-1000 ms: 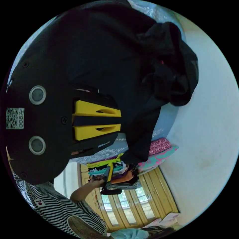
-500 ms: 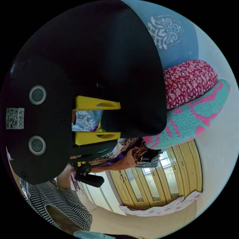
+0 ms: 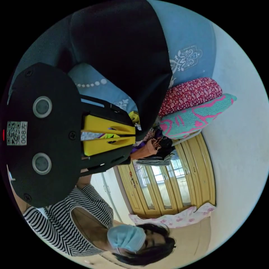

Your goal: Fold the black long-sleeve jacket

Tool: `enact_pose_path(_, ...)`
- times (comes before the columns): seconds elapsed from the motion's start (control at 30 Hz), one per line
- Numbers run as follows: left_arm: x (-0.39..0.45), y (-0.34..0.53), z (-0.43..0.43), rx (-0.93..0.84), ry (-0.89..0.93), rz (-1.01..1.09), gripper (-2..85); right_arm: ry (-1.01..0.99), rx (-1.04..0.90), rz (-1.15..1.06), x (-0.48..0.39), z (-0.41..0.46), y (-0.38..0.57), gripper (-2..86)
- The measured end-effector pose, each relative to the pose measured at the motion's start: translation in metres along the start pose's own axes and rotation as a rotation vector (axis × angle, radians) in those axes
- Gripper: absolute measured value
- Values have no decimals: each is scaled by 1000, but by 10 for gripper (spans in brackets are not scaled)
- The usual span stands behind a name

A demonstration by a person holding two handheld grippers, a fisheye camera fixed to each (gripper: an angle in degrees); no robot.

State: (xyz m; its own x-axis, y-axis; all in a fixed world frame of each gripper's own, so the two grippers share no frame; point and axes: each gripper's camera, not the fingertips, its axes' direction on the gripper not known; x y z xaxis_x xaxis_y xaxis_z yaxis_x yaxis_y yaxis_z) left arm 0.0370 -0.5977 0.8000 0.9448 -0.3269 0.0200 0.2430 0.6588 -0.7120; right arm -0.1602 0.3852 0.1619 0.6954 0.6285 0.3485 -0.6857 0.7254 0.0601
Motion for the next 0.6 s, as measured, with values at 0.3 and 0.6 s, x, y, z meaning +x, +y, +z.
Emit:
enact_pose_path(0.3,8,38,-63,43,37,-83,9,-351,7,37,13,49,-1,91)
enact_pose_path(0.6,9,93,-127,96,69,-151,9,-395,-79,-69,-39,101,-13,92)
